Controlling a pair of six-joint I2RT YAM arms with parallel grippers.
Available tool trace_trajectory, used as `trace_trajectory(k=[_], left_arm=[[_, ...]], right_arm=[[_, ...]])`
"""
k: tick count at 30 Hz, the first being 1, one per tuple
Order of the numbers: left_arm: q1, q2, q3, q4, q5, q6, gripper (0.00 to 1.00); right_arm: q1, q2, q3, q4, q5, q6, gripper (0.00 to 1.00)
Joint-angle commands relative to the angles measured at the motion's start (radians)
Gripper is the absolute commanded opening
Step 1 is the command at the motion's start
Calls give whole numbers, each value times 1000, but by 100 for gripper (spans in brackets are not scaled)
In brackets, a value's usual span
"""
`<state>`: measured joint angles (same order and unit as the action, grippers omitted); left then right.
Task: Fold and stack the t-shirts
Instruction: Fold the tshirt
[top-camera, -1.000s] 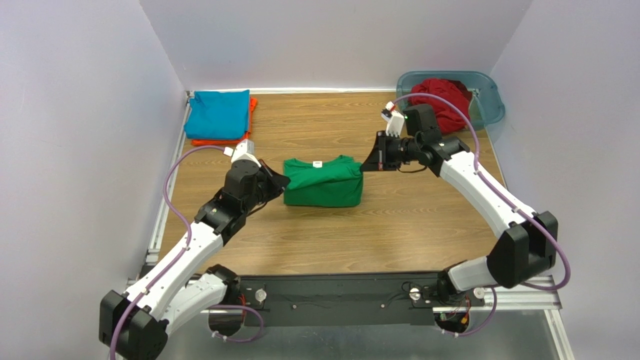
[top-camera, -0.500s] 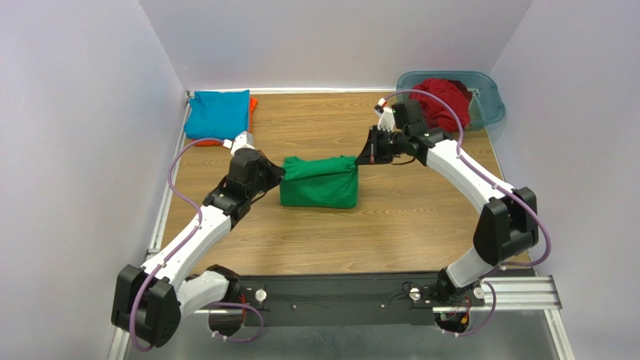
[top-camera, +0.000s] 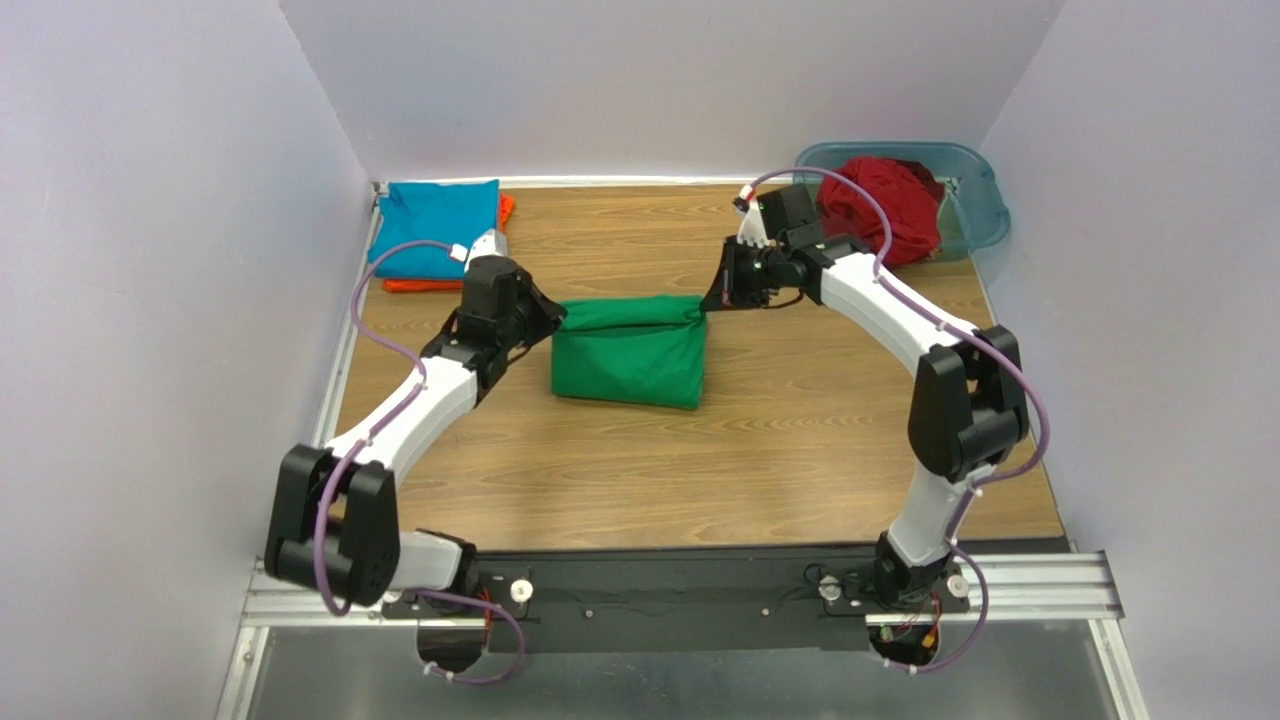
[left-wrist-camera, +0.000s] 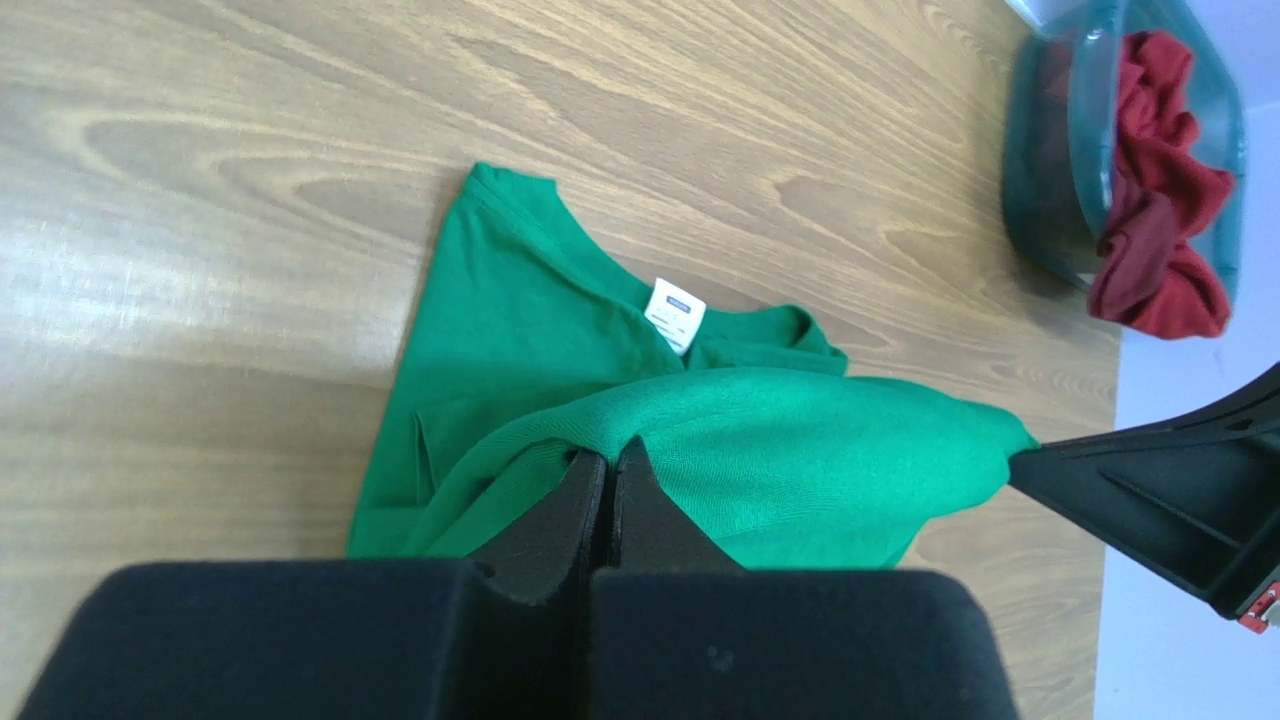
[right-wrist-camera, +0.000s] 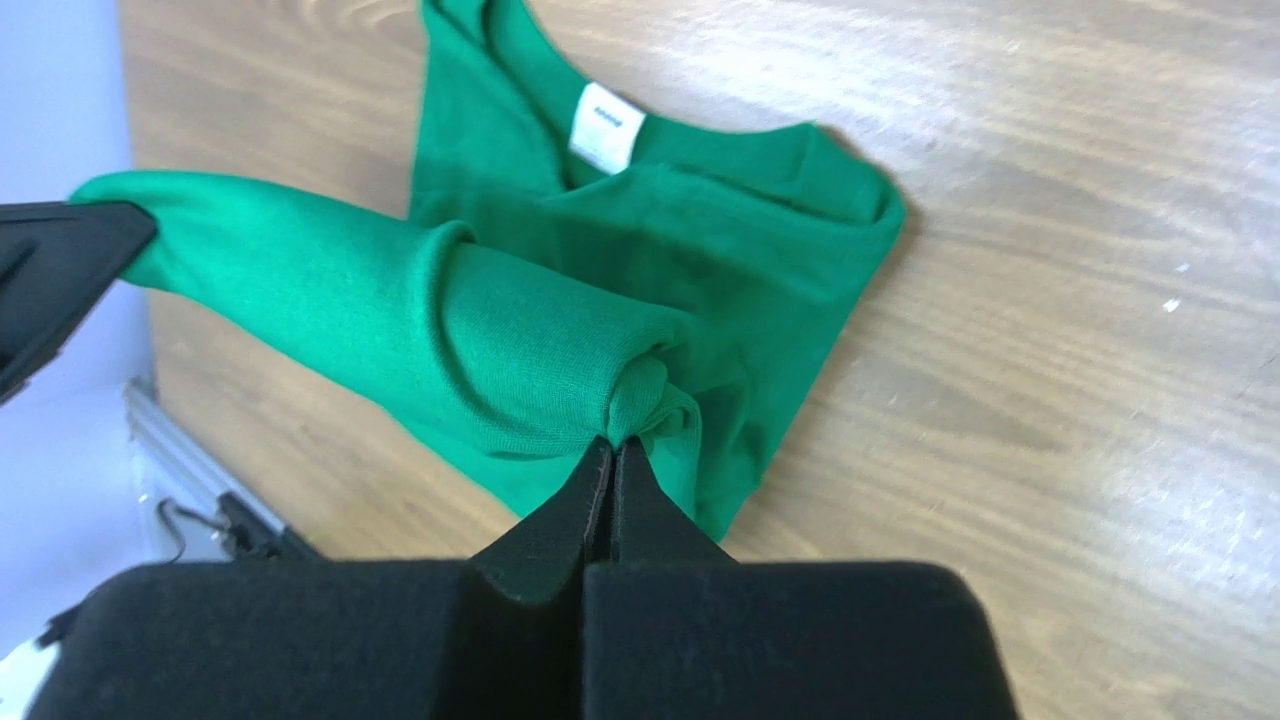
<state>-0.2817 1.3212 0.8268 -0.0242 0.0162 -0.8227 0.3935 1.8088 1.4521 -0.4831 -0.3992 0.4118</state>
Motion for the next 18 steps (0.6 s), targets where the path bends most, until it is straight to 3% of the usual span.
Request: trace_trajectory(k=[1, 18], left_arm=[[32, 70, 60, 49, 42, 59, 0], [49, 377, 213, 93, 148, 131, 0]], right_arm=[[-8, 52, 53, 6, 98, -4, 1], [-47, 254, 151, 5, 117, -11, 1]])
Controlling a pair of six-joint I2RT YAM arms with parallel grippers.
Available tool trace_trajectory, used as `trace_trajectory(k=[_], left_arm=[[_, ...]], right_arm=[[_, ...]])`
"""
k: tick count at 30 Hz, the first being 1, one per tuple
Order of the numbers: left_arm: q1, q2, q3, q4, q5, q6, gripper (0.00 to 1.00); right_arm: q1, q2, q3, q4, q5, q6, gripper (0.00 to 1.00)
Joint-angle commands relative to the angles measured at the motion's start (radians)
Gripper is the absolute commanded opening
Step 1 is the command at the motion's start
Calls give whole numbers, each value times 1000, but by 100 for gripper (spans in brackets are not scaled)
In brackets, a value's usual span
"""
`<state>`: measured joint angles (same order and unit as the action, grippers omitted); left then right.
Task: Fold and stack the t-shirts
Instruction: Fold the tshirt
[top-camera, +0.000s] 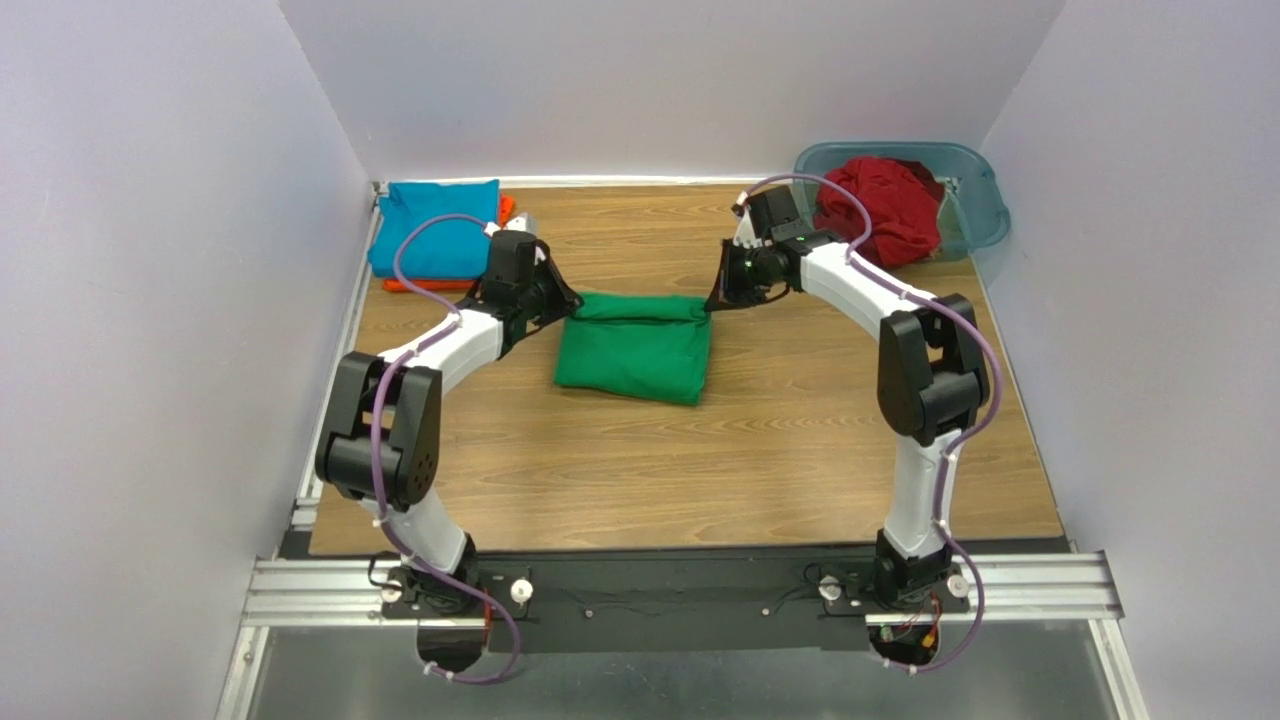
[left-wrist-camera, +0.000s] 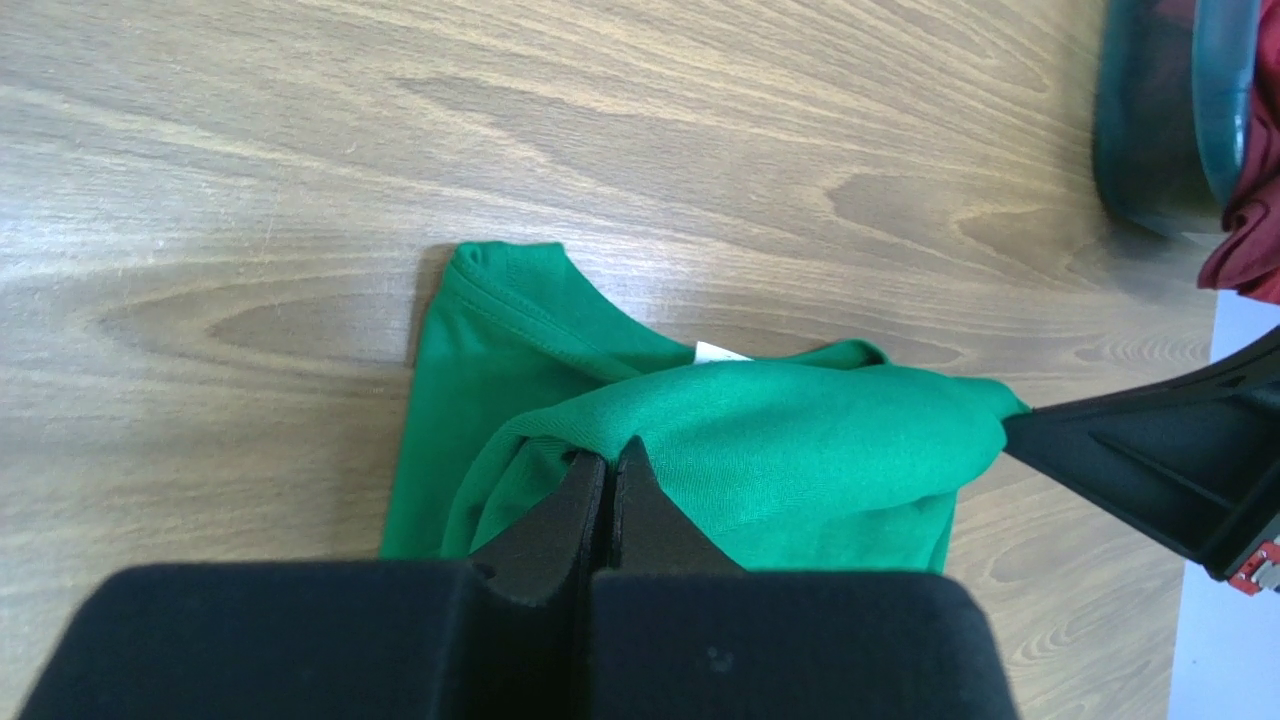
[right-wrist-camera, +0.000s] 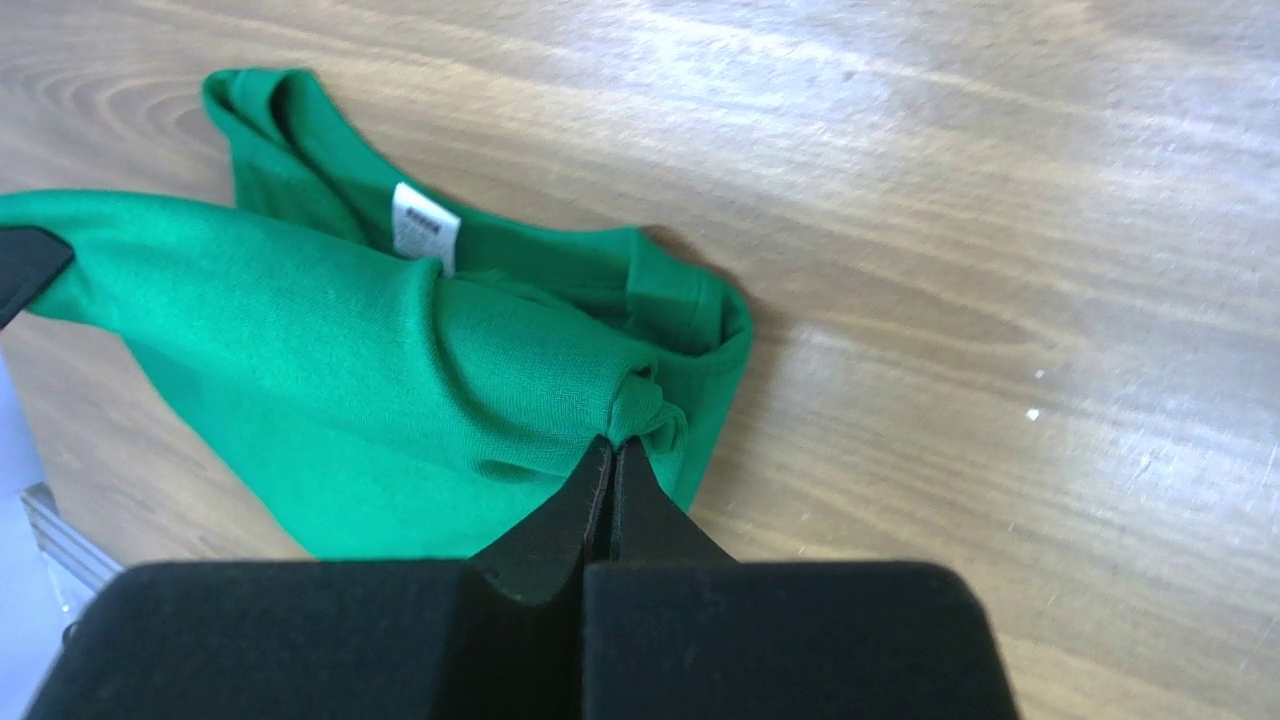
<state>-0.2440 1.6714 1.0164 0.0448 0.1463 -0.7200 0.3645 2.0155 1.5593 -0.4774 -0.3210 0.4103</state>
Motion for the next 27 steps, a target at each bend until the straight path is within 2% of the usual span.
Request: trace_trajectory(k=[1, 4, 6, 7, 9, 11, 12, 13, 14, 18, 19, 23, 27], left_arm=[[11, 31, 28, 24, 9, 28, 0], [20, 56, 47, 24, -1, 30, 2], [25, 74, 63, 26, 6, 39, 18], [26, 79, 79, 26, 10, 42, 33], [28, 74, 93, 21, 15, 48, 48], [28, 47, 100, 17, 16, 53, 62], [28, 33, 100, 15, 6, 56, 73], [28, 19, 100, 7, -1, 56, 79], [28, -14, 99, -2, -8, 56, 82], [25, -125, 39, 1, -10, 39, 89], [17, -145, 6, 4, -4, 36, 95], [-18, -217, -56, 41, 24, 21, 97], [-29, -164, -38, 89, 134, 43, 97]], right_arm=[[-21, 55, 48, -1, 37, -7, 1], [-29, 100, 77, -3, 10, -19, 1], [-29, 120, 102, -3, 0, -18, 3], [-30, 123, 111, -3, 3, -16, 8], [-30, 118, 131, -6, 11, -7, 14], [-30, 91, 139, -6, 0, -5, 33], [-30, 60, 139, -6, 0, -2, 43], [-30, 43, 134, -6, -6, -1, 83], [-30, 23, 127, -6, -9, -1, 100], [-30, -78, 47, -4, -50, 4, 100], [-29, -101, 23, -1, -79, 8, 100], [8, -170, -60, 19, -144, -1, 100], [60, -169, -76, 37, -194, -10, 100]])
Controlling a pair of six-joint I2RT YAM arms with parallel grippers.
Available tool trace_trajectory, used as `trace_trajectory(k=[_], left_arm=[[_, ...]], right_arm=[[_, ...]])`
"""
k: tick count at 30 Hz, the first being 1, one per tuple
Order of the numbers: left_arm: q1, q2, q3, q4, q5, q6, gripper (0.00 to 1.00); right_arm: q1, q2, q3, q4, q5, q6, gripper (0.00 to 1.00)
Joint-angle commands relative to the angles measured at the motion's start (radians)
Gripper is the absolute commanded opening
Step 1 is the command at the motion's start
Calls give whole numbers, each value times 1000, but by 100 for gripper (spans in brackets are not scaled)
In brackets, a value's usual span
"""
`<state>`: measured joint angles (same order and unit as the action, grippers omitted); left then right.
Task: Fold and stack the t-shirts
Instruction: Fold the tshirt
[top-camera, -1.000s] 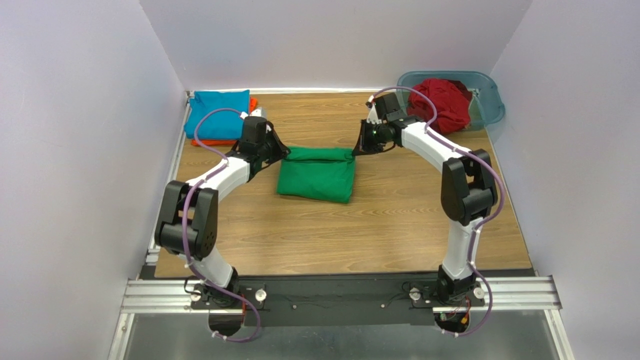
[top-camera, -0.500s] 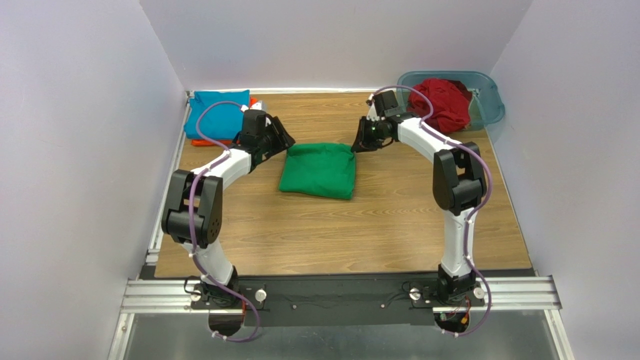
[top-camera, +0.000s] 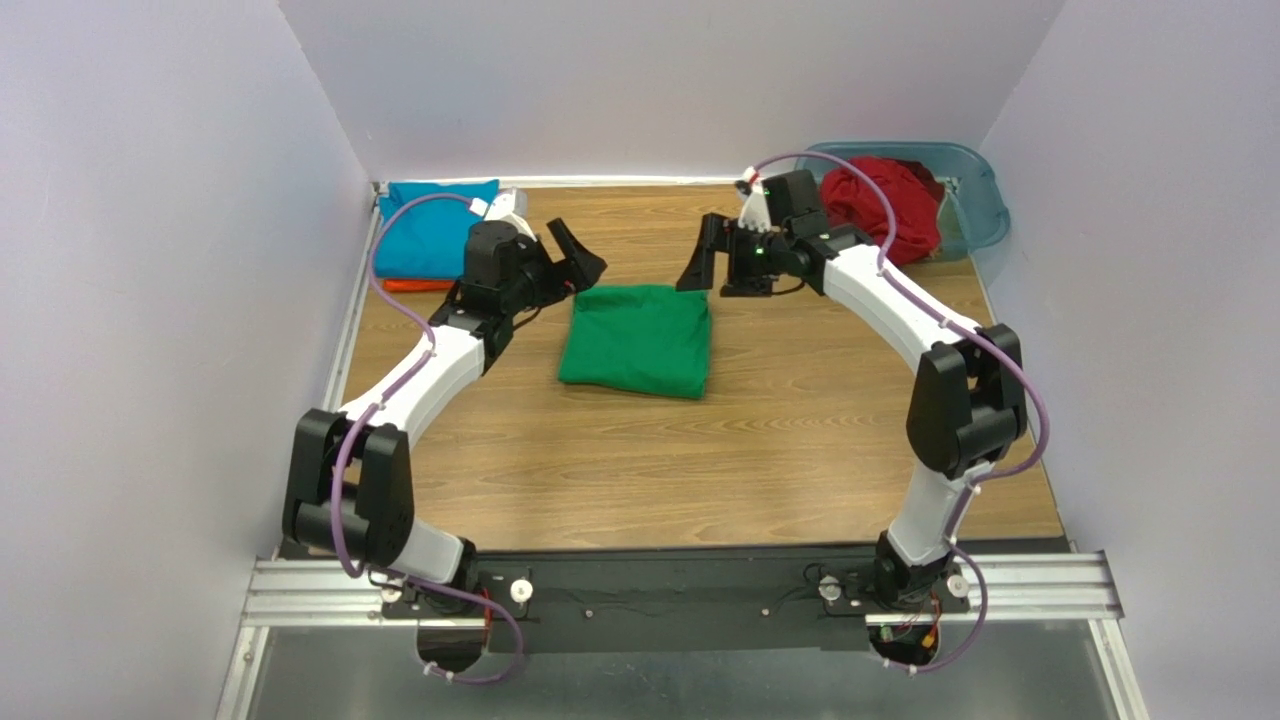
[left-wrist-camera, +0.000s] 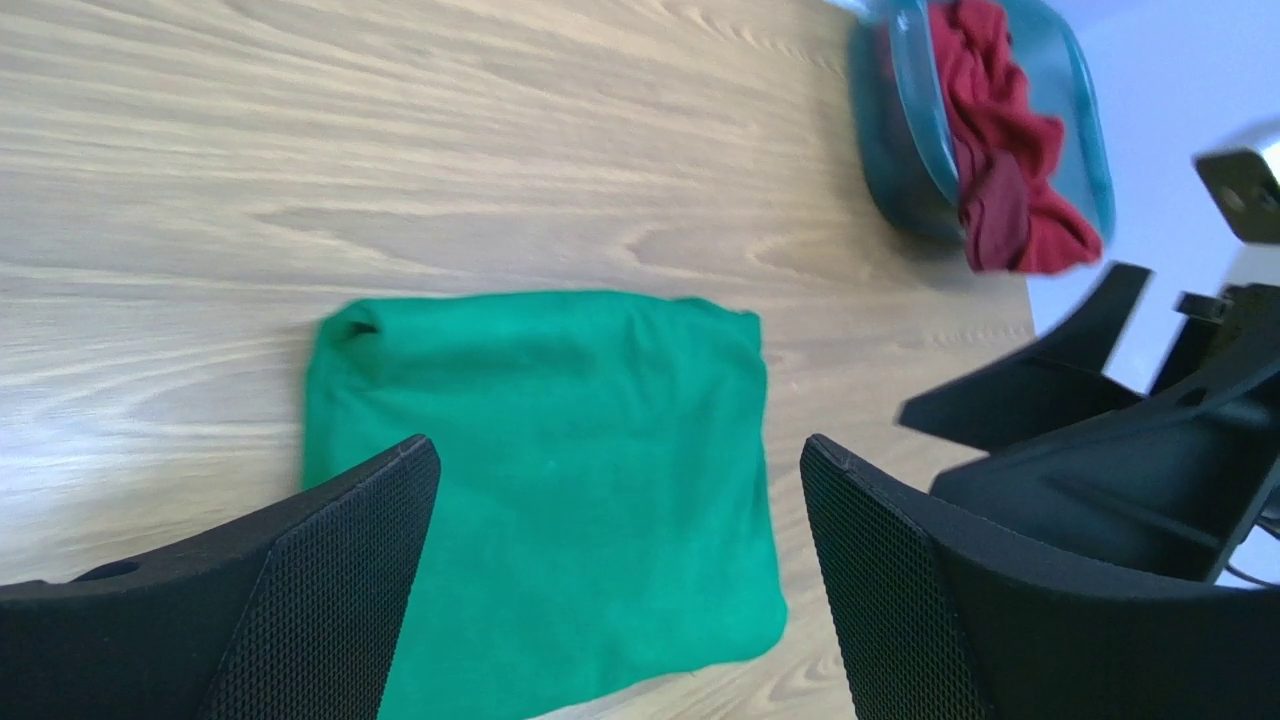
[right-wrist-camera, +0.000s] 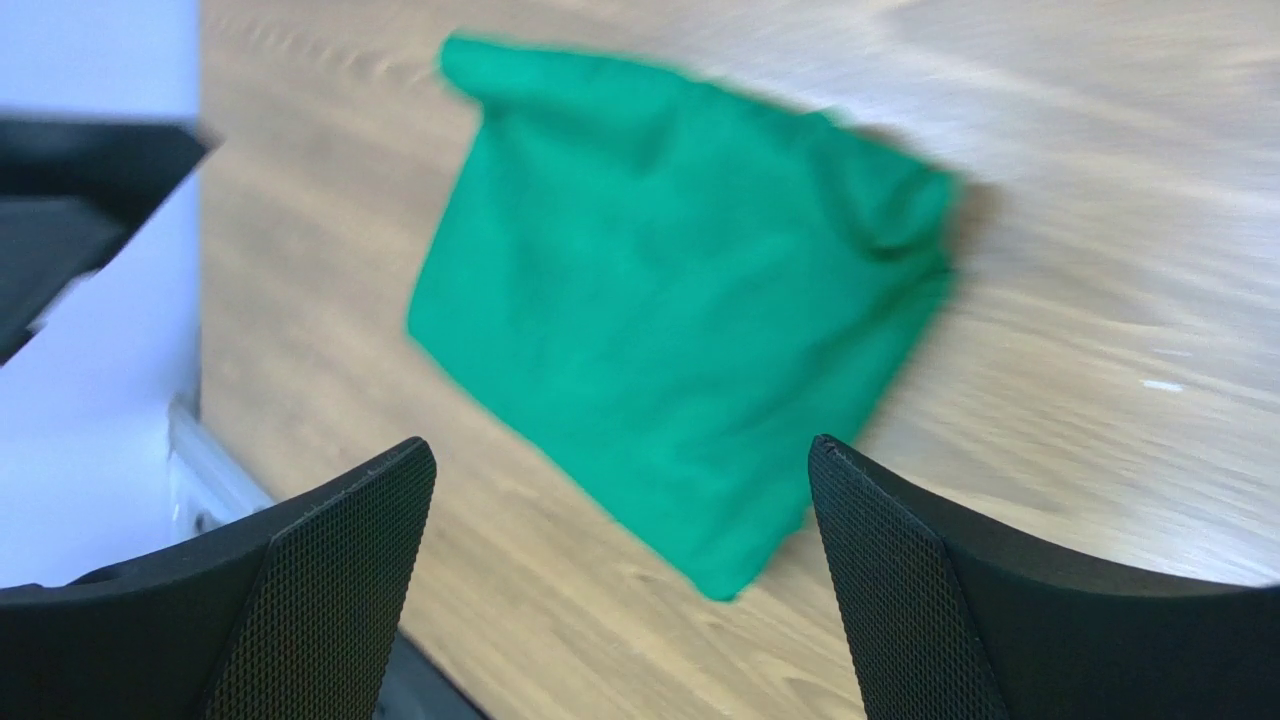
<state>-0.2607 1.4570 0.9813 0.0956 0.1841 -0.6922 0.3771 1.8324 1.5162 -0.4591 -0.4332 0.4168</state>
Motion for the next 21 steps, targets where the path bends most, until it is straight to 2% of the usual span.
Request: trace_trajectory(k=[1, 13, 21], left_arm=[[-14, 71, 23, 38, 109, 17, 97], [-17, 396, 247, 38, 172, 42, 97], [-14, 545, 364, -13, 149, 65, 97]], right_arm=[[58, 21, -30, 26, -82, -16, 100], [60, 205, 97, 27, -75, -39, 100], [57, 314, 196, 27, 30, -42, 100]])
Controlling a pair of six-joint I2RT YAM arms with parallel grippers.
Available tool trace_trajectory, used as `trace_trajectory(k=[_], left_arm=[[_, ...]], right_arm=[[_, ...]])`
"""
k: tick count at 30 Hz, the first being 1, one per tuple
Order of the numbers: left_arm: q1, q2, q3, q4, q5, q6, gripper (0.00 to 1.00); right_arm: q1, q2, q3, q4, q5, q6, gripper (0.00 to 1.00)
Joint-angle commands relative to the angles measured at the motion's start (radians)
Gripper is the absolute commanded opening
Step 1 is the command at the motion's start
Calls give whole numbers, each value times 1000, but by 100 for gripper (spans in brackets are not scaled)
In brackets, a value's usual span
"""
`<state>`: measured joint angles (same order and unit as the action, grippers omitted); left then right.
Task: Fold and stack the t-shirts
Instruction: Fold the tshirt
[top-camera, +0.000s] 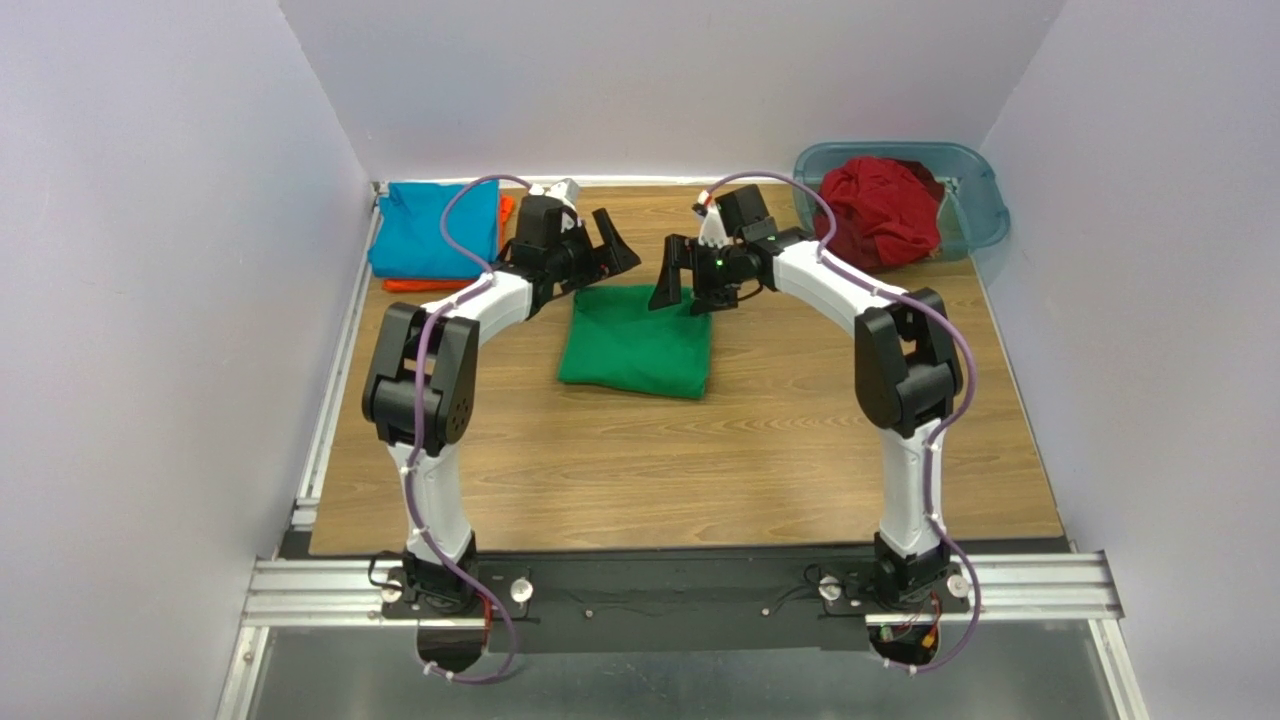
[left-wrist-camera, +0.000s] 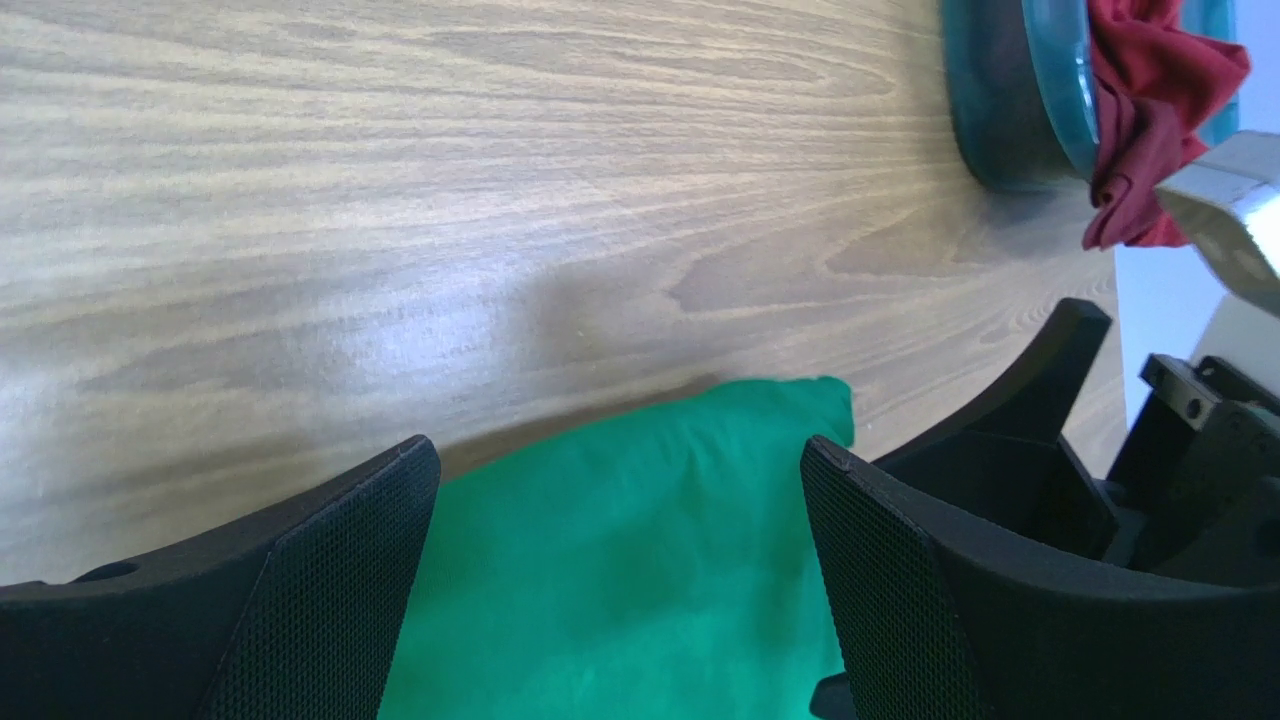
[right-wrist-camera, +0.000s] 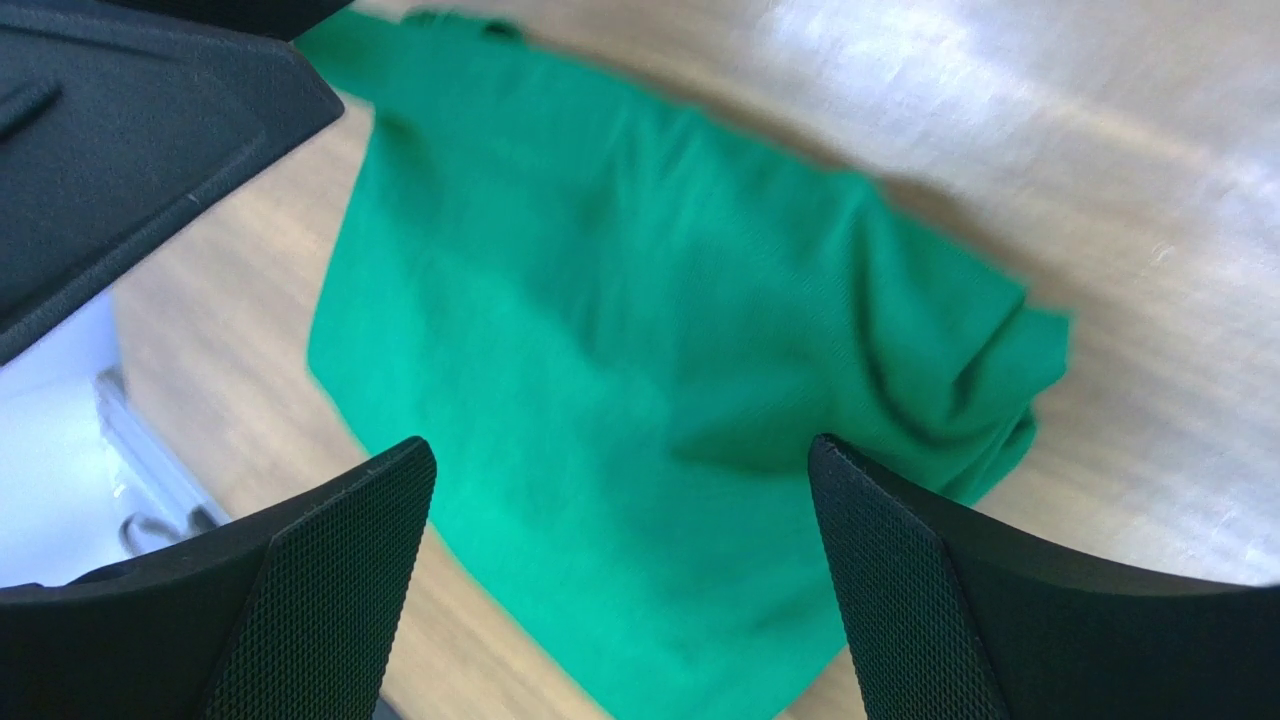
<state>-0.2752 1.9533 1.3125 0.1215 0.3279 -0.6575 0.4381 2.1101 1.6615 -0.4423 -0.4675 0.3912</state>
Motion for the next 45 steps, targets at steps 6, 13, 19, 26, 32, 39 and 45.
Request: trace_trajectory(k=[6, 13, 19, 26, 32, 39, 45], left_arm=[[13, 122, 57, -40, 8, 32, 97], [18, 200, 117, -46, -4, 44, 97], [21, 214, 128, -63, -12, 47, 97], [22, 0, 154, -120, -140, 59, 98], [21, -241, 5, -154, -188, 42, 98], [-70, -369, -260, -27, -75, -7, 98], [-94, -338, -467, 208, 100, -85, 98]], right_arm=[[-16, 97, 66, 10, 90, -23, 100], [-21, 146, 61, 10, 79, -35, 100], [-22, 146, 63, 1, 90, -55, 100], [-22, -25, 69, -26, 58, -74, 100], [7, -247, -116, -21, 18, -80, 100], [93, -308, -296, 77, -20, -75, 100], [105, -236, -350, 111, 44, -77, 100]])
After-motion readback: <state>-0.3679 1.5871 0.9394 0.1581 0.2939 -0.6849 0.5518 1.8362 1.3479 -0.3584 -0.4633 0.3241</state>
